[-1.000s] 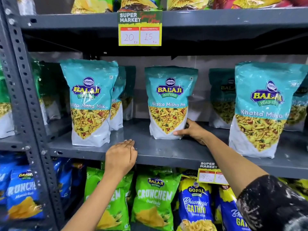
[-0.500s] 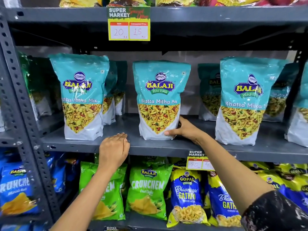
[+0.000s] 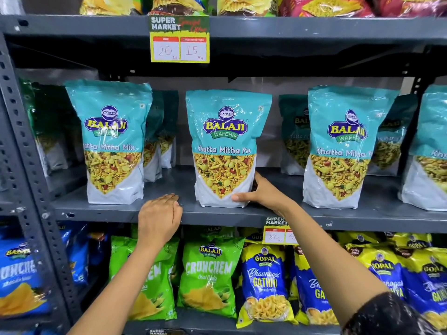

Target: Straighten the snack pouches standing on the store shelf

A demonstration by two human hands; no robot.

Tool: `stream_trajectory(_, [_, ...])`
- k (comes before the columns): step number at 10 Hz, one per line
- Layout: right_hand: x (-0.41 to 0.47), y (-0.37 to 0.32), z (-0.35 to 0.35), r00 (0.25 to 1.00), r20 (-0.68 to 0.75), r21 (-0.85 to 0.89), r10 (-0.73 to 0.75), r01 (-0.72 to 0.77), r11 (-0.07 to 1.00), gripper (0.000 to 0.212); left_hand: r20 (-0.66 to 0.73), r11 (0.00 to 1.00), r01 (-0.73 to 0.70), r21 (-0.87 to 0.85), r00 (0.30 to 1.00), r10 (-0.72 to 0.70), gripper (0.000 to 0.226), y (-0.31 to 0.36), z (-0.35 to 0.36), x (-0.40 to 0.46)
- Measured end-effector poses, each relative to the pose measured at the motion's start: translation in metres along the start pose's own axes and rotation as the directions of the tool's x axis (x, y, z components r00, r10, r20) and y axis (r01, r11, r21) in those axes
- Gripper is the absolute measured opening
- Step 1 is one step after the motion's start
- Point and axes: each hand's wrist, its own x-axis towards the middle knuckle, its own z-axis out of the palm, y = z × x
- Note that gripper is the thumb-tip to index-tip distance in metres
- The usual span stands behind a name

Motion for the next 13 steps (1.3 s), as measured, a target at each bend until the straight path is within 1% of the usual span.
stream_trajectory(2, [-0.002,-0.001,0.0,1.0,-0.006,-0.024,0.005,-0.005,1.0,0.105,0.01,1.0,0.005,-0.007,1.0,-0.004,0.051,0.001,-0.002,0.0])
stream_trajectory(5, [-0.006,-0.005,0.005,1.0,-0.02,-0.052,0.004,-0.005,0.999,0.114,0.025,1.0,0.023,-0.02,0.999,-0.022,0.052,0.003,-0.005,-0.002])
stream_trajectory(6, [-0.006,-0.006,0.004,1.0,-0.011,-0.053,0.005,-0.006,0.999,0.111,0.029,1.0,0.018,-0.021,0.999,-0.017,0.053,0.003,-0.006,-0.002])
stream_trajectory(8, [-0.007,-0.005,0.003,1.0,-0.017,-0.06,0.008,-0.009,0.998,0.098,0.012,1.0,0.011,-0.029,1.0,-0.01,0.052,0.003,-0.007,-0.002])
stream_trajectory(10, [-0.006,-0.006,0.004,1.0,-0.011,-0.044,-0.016,0.015,0.999,0.11,0.034,0.999,0.009,-0.051,0.999,-0.007,0.052,0.004,-0.009,-0.004])
stream_trajectory(11, [-0.006,-0.007,0.003,1.0,0.014,-0.025,-0.016,0.017,1.0,0.111,0.039,0.999,-0.008,-0.035,0.999,0.009,0.055,0.003,-0.01,-0.001])
stream_trajectory(12, [-0.008,-0.007,-0.005,0.999,0.039,-0.002,-0.038,0.038,0.999,0.101,0.005,0.997,-0.011,-0.07,1.0,0.012,0.059,0.001,-0.007,-0.001])
stream_trajectory(13, [-0.019,-0.015,-0.015,0.991,-0.094,-0.07,-0.093,0.086,0.994,0.087,-0.019,0.973,0.108,-0.205,0.993,-0.115,0.058,0.006,-0.011,0.006])
